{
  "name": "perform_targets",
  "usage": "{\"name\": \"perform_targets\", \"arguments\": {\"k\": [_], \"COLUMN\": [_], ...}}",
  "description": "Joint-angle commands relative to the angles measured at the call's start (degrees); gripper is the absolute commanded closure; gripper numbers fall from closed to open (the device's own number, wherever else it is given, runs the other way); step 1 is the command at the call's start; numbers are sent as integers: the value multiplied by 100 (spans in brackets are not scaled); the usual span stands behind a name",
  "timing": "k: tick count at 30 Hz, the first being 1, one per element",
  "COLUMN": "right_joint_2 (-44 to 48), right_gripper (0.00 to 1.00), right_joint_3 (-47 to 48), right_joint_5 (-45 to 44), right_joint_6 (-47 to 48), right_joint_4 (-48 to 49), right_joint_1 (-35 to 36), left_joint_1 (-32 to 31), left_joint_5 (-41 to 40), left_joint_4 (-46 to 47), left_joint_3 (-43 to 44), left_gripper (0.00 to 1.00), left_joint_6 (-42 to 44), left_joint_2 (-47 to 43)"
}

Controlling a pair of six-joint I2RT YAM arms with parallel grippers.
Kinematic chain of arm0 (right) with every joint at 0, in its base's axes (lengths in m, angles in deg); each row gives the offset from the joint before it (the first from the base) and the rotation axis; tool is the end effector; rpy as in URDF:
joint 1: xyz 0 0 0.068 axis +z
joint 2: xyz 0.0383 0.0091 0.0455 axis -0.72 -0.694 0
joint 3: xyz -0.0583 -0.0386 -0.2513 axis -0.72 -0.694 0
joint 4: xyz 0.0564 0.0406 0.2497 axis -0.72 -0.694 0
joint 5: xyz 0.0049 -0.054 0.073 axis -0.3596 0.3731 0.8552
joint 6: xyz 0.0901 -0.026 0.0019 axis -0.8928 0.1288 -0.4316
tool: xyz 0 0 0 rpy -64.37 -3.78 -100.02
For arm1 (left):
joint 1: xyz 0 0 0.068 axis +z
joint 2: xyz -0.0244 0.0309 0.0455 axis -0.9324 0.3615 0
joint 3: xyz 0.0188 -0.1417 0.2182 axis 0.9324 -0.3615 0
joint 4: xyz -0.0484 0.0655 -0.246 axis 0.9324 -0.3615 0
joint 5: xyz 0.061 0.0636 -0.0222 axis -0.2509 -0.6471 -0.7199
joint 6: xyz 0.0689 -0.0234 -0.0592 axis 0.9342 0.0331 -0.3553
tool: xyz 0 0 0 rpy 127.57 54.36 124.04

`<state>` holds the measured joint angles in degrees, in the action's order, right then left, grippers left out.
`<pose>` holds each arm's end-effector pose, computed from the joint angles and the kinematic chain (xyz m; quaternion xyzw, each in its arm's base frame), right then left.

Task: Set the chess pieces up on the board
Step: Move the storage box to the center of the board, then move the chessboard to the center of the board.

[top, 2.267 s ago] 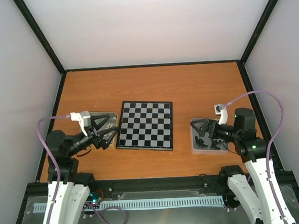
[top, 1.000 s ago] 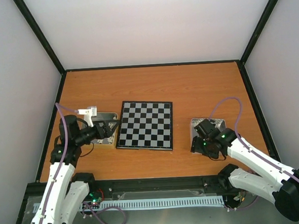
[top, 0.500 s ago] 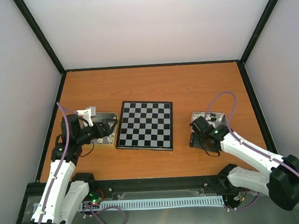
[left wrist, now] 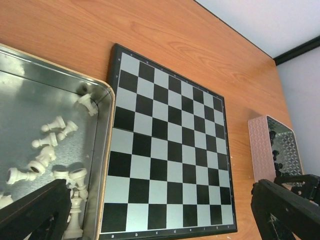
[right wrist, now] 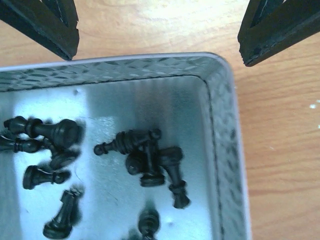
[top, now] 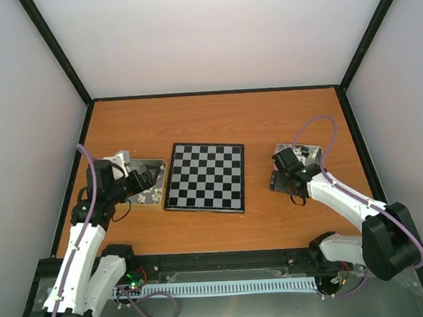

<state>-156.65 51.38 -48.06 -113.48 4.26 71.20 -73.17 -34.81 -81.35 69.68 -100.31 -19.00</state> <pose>0.2120 0.0761 0.1276 0.1298 0.9683 -0.0148 0.2131 0.1954 -0.0499 0.2268 -0.1094 0.8716 -0.3134 0.3608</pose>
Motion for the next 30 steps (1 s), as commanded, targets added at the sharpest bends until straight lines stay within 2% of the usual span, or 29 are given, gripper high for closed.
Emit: {"name": "perform_targets", "arguments": {"k": [1, 4, 8, 11, 16, 18, 21, 24, 26, 30], "right_joint_2": [-41, 331, 1012, 1168, 953, 802, 537, 389, 378, 395], "right_gripper": [14, 16, 17, 17, 17, 17, 17, 17, 17, 17], "right_joint_3": [350, 390, 369, 435, 676, 750, 761, 694, 599, 495], "right_joint_5": [208, 619, 986, 939, 845, 920, 976, 971, 880, 680], "right_joint_6": [270, 291, 51, -197, -377, -318, -234, -253, -293, -421], "right_joint_4": [270, 149, 123, 137, 314, 422, 563, 680, 768, 794], "right_joint_1": [-47, 72, 621, 1116, 1591, 1676, 1705, 1706, 1709, 1706], "left_joint_1": [-30, -32, -34, -30, -32, -102, -617, -1251, -1653, -1890], "left_joint_5": [-385, -230, 52, 388, 1571, 1756, 921, 262, -452, -1314], "left_joint_4": [-408, -513, -460, -267, 489, 715, 628, 535, 358, 208], "left_joint_3": [392, 407, 351, 239, -208, -308, -121, 214, 463, 678], "left_gripper": [0, 0, 0, 6, 32, 41, 43, 43, 43, 43], "left_joint_6": [-108, -35, -13, 4, -193, -276, -219, -233, -250, -333], "left_joint_2": [-9, 23, 28, -26, 51, 166, 462, 1060, 1501, 2255]}}
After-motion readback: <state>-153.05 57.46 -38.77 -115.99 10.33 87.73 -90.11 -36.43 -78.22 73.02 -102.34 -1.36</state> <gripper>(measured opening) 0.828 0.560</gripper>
